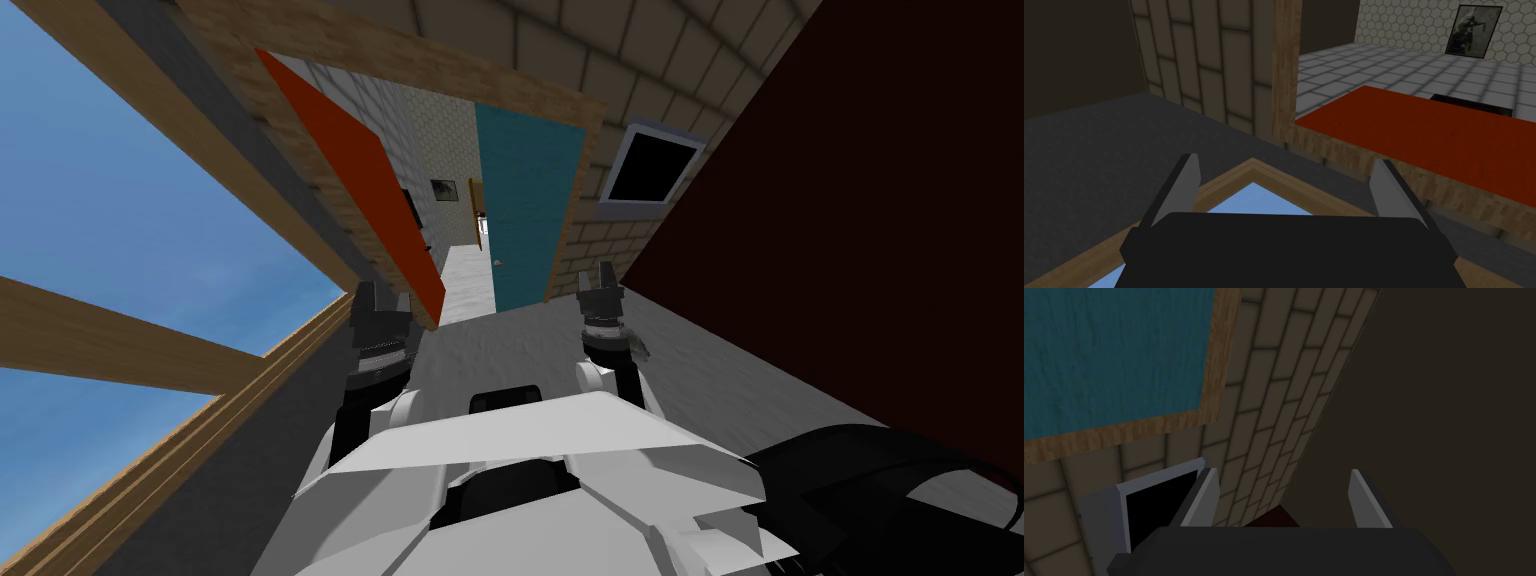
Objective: Push the door open
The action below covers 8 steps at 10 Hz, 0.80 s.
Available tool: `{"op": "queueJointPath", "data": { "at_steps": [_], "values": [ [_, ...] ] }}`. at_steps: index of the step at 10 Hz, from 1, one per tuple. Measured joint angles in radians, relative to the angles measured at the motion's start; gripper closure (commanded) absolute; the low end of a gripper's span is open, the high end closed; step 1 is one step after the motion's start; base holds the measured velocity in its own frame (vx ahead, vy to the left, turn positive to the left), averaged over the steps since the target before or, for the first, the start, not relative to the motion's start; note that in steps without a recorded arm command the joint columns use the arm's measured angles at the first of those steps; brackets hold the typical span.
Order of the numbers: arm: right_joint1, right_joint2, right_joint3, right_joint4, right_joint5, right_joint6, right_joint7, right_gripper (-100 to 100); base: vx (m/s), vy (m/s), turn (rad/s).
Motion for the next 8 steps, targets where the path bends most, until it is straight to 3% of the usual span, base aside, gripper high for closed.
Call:
{"op": "queueJointPath", "data": {
  "at_steps": [4, 8],
  "values": [
    [-0.012, -0.020, 0.032, 0.058, -0.001, -0.015, -0.006, -100, 0.165, 0.011, -0.068],
    [-0.050, -0.036, 0.061, 0.137, -0.001, -0.024, -0.011, -100, 0.119, 0.026, -0.063]
  ]
}}
